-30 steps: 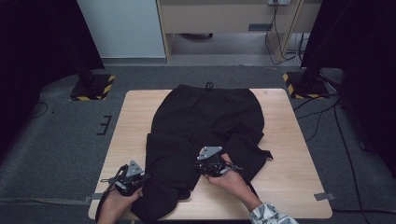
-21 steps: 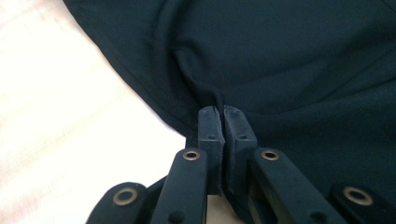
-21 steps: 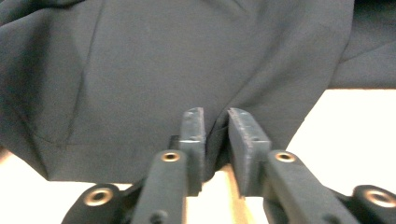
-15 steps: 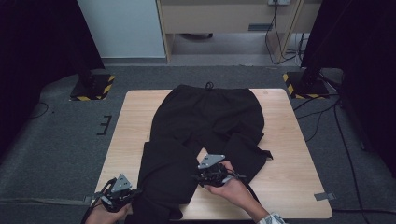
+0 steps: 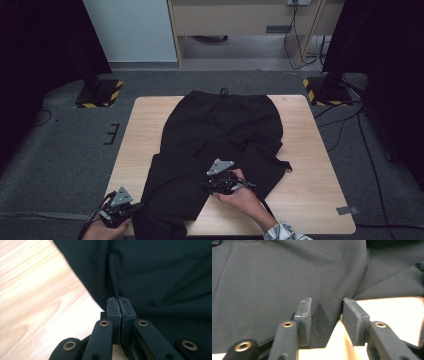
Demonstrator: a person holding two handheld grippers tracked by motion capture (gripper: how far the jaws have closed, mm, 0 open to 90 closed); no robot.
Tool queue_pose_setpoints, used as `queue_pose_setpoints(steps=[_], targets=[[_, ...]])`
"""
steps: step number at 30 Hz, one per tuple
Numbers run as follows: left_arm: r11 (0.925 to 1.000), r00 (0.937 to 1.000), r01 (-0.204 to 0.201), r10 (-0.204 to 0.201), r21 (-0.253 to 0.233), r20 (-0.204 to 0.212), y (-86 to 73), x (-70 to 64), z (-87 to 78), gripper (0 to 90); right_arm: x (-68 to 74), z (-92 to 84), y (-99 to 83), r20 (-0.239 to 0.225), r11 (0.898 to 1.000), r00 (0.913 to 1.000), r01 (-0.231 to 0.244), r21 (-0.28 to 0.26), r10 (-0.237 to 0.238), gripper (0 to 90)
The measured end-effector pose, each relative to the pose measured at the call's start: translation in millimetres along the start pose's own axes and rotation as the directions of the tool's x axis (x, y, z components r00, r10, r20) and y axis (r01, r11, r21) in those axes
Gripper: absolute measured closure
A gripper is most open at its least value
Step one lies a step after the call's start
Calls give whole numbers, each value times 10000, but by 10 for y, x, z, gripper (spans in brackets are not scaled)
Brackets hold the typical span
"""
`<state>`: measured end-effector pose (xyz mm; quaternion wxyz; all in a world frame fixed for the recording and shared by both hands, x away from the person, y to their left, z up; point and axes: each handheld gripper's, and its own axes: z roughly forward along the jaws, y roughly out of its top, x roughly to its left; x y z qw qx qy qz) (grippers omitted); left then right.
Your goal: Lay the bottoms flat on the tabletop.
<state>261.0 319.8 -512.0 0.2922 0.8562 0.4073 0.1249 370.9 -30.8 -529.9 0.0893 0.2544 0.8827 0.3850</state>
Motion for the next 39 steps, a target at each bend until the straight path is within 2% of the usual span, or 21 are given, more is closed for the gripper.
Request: queue_pose_setpoints(steps=[2, 3, 6, 8, 9, 12, 14, 16, 17, 20, 23, 25, 28, 32, 33, 39], targets=[[9999, 9999, 52, -50, -160, 163, -30, 6, -47, 871, 42, -15, -8, -299, 9998, 9994, 185, 39, -184, 676], [9992, 9999, 149, -147, -382, 69, -21, 3, -68, 832, 62, -23, -13, -443, 9997, 9988, 233, 47, -230, 697], [9932, 9994, 219, -250, -1147, -258, 100, 8, -99, 603, 105, -50, -36, -670, 9994, 9972, 339, 75, -333, 754], [9918, 9977, 166, -246, -1263, -626, 237, 29, -44, 495, 106, -60, -41, -773, 9991, 9963, 398, 109, -389, 789], [9924, 9970, 99, -192, -1228, -745, 310, 44, 4, 488, 106, -62, -43, -803, 9991, 9960, 413, 120, -402, 799], [9927, 9926, -21, -126, -1204, -1210, 500, 106, 199, 484, 113, -69, -51, -859, 9989, 9953, 455, 114, -444, 823], [9934, 9906, -75, -82, -1141, -1365, 574, 147, 326, 481, 130, -85, -68, -878, 9987, 9949, 503, 112, -491, 841], [9937, 9907, -9, -144, -1124, -1355, 591, 164, 376, 484, 136, -95, -77, -934, 9986, 9943, 523, 119, -510, 848], [9935, 9920, 153, -293, -1132, -1229, 593, 172, 431, 484, 141, -104, -85, -961, 9987, 9942, 500, 116, -487, 850], [9953, 9938, 289, -385, -923, -1046, 533, 169, 486, 512, 147, -133, -117, -1053, 9988, 9934, 470, 103, -457, 867], [9938, 9949, 451, -538, -1014, -850, 474, 178, 484, 528, 138, -154, -128, -1072, 9991, 9936, 376, 172, -355, 864], [9938, 9956, 434, -516, -1023, -783, 448, 165, 465, 542, 136, -168, -131, -1039, 9991, 9939, 382, 209, -358, 829], [9954, 9975, 274, -332, -915, -629, 421, 101, 433, 569, 123, -207, -106, -781, 9996, 9965, 297, -43, -299, 723], [9978, 9989, 38, -69, -656, -473, 399, 3, 387, 618, 57, -275, -52, -509, 9993, 9987, 20, -383, -40, 662], [9983, 9994, -104, 85, -582, -329, 382, -52, 368, 619, -12, -312, -17, -113, 9986, 9999, -115, -510, 109, 627], [9984, 9991, -425, 425, -367, -5, 347, -150, 320, 637, -151, -280, 52, 663, 9978, 9962, -531, -401, 557, 580]])
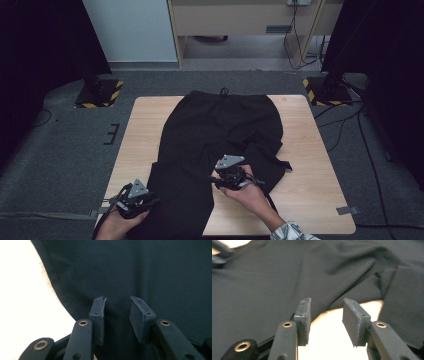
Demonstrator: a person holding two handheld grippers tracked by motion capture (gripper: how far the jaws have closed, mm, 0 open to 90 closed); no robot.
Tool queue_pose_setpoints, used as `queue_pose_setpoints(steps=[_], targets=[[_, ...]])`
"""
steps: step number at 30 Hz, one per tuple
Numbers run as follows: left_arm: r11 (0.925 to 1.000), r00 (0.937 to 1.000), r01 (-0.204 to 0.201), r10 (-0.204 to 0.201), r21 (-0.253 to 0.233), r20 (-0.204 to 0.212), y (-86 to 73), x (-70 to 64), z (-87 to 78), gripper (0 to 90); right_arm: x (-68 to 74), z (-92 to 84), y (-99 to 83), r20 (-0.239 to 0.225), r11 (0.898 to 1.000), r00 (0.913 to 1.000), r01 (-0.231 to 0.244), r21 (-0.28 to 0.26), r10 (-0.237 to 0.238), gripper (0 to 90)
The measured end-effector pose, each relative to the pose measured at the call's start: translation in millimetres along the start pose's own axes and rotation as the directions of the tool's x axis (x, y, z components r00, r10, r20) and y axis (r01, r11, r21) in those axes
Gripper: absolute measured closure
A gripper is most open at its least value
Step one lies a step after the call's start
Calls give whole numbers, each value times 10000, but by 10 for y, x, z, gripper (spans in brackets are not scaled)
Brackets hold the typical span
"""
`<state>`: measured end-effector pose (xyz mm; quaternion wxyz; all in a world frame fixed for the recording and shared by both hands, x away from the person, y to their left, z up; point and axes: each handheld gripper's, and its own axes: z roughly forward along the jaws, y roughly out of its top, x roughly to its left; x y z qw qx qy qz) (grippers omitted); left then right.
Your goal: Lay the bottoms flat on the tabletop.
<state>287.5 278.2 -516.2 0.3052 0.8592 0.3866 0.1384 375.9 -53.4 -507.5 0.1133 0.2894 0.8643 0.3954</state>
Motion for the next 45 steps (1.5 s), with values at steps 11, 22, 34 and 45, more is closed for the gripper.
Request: queue_pose_setpoints(steps=[11, 22, 34, 45], targets=[[9911, 9915, 5, -178, -1333, -1286, 551, 416, 17, 506, 2, 162, 44, 193, 9996, 9997, 129, 260, -134, 712], [9893, 9807, 992, -1154, -1071, -1580, 975, 917, 563, 460, 3, 181, 55, 181, 9998, 9998, 84, 186, -88, 705], [9851, 9768, 1631, -1689, -536, -1320, 932, 1109, 829, 685, -39, 94, -4, 384, 9998, 9991, -186, 33, 185, 697], [9847, 9696, 1680, -1736, -469, -1727, 994, 1320, 872, 890, -131, -160, -118, 885, 9976, 9939, -638, -283, 661, 692]])
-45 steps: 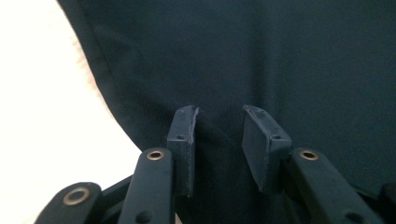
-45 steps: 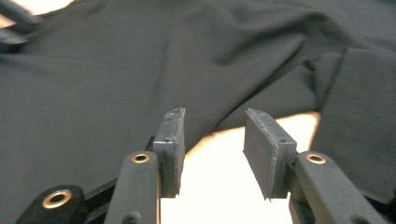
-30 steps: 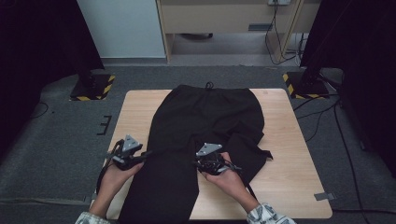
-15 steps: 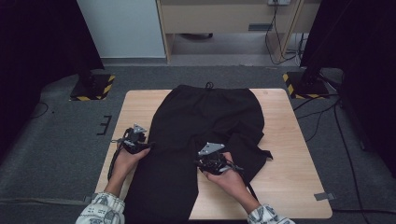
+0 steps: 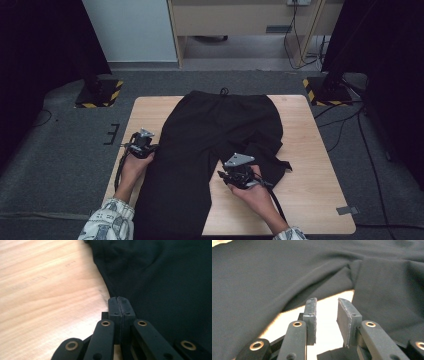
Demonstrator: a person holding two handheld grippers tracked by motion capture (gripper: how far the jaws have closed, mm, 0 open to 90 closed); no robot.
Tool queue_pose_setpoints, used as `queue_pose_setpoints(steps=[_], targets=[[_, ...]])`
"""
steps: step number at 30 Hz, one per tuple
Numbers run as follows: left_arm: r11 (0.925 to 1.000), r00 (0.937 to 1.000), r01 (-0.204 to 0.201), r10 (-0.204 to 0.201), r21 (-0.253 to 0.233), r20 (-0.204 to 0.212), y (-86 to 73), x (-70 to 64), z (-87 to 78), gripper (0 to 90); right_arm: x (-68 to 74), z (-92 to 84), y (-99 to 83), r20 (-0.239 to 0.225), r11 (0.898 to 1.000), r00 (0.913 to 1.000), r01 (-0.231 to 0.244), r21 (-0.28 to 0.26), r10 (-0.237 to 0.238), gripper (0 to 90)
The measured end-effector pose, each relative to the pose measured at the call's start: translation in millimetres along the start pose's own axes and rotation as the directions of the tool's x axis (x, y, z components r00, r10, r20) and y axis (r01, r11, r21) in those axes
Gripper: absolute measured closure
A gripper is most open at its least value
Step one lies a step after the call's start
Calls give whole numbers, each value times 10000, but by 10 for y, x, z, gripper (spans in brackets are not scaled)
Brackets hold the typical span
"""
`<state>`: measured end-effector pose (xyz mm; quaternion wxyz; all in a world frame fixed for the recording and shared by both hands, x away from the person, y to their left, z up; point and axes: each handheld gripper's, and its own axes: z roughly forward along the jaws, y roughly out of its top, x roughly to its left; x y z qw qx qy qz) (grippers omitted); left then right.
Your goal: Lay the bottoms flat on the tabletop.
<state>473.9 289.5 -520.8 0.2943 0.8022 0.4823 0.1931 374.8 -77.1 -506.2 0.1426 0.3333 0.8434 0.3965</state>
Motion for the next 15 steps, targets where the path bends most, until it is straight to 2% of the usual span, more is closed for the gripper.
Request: queue_pose_setpoints(steps=[2, 4, 7, 9, 10, 11, 14, 15], targets=[[9999, 9999, 100, -100, -59, -5, 7, 31, 15, 887, -29, -58, -28, 115, 10000, 9999, -85, -49, 85, 691], [9999, 9997, -47, 45, -90, -244, 11, 54, 26, 888, -55, -109, -52, 190, 9999, 9998, -111, -53, 112, 689], [9999, 9990, 114, -118, -94, -433, 18, 109, 36, 888, -108, -184, -89, 365, 9998, 9992, -183, -68, 186, 681], [9996, 9997, 118, -123, -244, -200, 4, 109, 40, 885, -141, -226, -106, 454, 9995, 9985, -299, -73, 302, 664], [9995, 10000, 83, -84, -307, -40, -4, 99, 37, 861, -165, -250, -113, 493, 9995, 9983, -316, -63, 318, 648], [9995, 10000, 58, -60, -306, -64, -8, 83, 26, 803, -184, -268, -119, 558, 9993, 9978, -352, -96, 357, 630], [9992, 9996, -130, 122, -368, -243, -43, 21, 3, 664, -244, -297, -132, 725, 9989, 9963, -468, -71, 472, 579], [9988, 9986, -213, 191, -436, -496, -62, 0, -9, 615, -266, -301, -138, 744, 9987, 9959, -507, -32, 508, 565]])
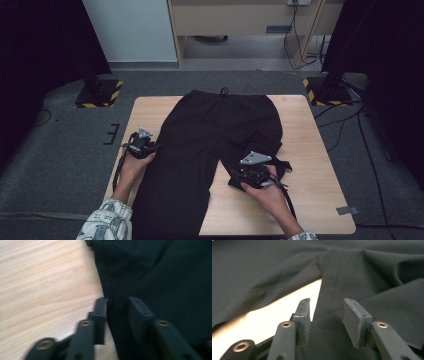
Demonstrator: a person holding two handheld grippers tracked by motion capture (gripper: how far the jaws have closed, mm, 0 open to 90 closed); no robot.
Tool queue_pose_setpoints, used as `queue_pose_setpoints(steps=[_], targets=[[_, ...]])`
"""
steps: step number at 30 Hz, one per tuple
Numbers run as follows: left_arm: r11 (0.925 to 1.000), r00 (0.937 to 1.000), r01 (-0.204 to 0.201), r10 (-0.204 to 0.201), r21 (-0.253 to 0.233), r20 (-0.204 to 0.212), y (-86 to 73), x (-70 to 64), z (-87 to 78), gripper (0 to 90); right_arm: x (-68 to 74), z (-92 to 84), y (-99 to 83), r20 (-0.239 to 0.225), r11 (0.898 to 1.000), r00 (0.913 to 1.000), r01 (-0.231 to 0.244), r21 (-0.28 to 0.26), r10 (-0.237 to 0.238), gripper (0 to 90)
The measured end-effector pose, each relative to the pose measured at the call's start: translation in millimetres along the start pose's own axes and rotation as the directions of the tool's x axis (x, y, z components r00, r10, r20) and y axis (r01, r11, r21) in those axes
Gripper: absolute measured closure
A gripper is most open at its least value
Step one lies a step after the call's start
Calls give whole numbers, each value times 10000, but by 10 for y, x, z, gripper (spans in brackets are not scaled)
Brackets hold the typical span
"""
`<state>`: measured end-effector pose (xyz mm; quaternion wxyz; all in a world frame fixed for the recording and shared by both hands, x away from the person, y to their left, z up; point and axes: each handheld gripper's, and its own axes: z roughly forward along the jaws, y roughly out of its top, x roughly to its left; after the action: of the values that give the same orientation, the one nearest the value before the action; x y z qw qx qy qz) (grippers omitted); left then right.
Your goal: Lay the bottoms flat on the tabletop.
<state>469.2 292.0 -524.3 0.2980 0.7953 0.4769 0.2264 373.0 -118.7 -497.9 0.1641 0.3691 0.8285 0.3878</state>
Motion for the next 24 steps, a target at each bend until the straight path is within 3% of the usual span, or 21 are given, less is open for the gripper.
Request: queue_pose_setpoints(steps=[2, 4, 7, 9, 12, 15, 21, 24], targets=[[9999, 9999, 79, -80, -93, -117, -21, -16, -26, 513, -32, 21, -11, 135, 9999, 9999, -60, 126, 58, 522], [9991, 9998, 173, -174, -387, -11, -52, -46, -89, 506, -40, 44, -18, 221, 9998, 9997, -83, 207, 78, 492], [9983, 10000, -85, 82, -581, -50, -97, -123, -236, 471, -41, 68, -34, 383, 9992, 9991, 164, 365, -178, 459], [9978, 9999, -44, 54, -661, 152, -165, -199, -325, 459, -49, 81, -61, 358, 9986, 9992, 177, 496, -195, 456], [9972, 9979, -639, 643, -394, 89, -283, -352, -393, 454, -97, 105, -104, 395, 9980, 9989, 246, 588, -269, 454], [9961, 9964, -853, 853, -209, -8, -390, -419, -420, 452, -151, 110, -151, 432, 9974, 9987, 230, 676, -260, 454], [9987, 9988, -368, 379, -357, 301, -478, -397, -451, 402, -225, 71, -289, 426, 9967, 9990, 111, 810, -146, 454], [9985, 9984, -435, 446, -343, 340, -473, -433, -469, 376, -241, 0, -402, 352, 9978, 9994, -88, 655, 65, 457]])
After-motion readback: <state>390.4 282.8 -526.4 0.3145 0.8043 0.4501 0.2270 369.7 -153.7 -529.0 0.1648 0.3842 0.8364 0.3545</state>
